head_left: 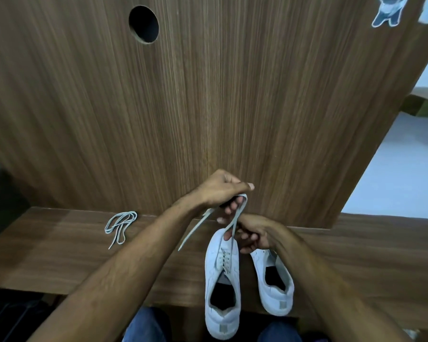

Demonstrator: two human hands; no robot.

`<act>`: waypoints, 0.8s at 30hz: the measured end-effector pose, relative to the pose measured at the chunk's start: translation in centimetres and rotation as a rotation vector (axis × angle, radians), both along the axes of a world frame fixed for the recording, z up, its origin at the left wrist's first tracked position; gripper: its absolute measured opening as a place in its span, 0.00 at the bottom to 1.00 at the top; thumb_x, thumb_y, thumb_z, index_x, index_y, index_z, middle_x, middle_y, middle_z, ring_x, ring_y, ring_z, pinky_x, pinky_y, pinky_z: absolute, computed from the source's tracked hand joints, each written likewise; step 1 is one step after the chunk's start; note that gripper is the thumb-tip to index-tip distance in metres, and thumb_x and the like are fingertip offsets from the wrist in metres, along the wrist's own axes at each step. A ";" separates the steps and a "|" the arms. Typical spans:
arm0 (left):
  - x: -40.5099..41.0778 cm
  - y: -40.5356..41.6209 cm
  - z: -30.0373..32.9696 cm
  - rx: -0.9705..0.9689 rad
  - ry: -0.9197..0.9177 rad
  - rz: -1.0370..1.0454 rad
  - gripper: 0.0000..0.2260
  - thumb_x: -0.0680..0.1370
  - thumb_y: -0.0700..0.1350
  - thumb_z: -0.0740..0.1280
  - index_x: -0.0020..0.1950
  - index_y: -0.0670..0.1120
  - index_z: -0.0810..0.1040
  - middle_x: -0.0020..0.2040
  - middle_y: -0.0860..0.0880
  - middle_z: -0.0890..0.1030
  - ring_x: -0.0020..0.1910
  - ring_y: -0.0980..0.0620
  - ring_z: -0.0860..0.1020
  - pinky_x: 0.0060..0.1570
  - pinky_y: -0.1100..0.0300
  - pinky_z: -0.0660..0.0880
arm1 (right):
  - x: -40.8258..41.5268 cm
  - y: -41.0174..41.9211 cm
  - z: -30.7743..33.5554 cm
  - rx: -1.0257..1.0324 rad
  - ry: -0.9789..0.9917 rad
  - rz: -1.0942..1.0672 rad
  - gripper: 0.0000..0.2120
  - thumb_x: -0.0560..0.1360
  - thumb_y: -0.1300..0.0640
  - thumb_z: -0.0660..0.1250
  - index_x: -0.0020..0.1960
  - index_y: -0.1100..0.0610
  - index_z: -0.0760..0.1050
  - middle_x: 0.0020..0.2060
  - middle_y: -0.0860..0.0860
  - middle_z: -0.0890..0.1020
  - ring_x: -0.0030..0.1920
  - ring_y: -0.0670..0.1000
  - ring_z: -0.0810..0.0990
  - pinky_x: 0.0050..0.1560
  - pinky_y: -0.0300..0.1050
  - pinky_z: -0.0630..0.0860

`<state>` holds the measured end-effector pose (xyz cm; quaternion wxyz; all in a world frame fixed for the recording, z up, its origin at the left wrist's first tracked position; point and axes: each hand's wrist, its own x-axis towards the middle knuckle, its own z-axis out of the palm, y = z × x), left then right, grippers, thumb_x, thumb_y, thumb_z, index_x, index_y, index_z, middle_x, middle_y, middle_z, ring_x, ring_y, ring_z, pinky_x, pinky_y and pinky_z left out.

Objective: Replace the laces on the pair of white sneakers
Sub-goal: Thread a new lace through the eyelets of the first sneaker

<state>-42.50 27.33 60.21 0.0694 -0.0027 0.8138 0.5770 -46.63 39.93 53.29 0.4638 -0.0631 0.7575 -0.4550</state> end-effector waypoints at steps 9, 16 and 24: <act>0.4 -1.1 0.8 0.074 0.196 -0.026 0.16 0.78 0.47 0.67 0.36 0.37 0.80 0.28 0.45 0.79 0.28 0.50 0.77 0.32 0.61 0.74 | -2.4 1.9 0.5 -0.276 -0.115 -0.342 0.10 0.78 0.56 0.61 0.42 0.57 0.78 0.31 0.50 0.81 0.27 0.45 0.77 0.32 0.41 0.79; -0.4 -1.7 2.5 0.107 0.264 0.005 0.13 0.78 0.45 0.68 0.42 0.35 0.81 0.34 0.43 0.80 0.32 0.51 0.78 0.36 0.62 0.75 | -2.0 2.1 1.6 -0.382 0.259 -0.118 0.08 0.79 0.63 0.62 0.52 0.59 0.80 0.29 0.52 0.77 0.25 0.46 0.71 0.27 0.39 0.73; -1.7 -2.6 -4.2 -0.075 0.398 0.287 0.14 0.74 0.47 0.72 0.59 0.49 0.79 0.53 0.50 0.79 0.53 0.55 0.77 0.55 0.61 0.74 | -1.3 1.4 1.1 -0.396 0.356 -0.179 0.14 0.80 0.52 0.63 0.43 0.59 0.81 0.30 0.53 0.76 0.24 0.46 0.69 0.22 0.37 0.67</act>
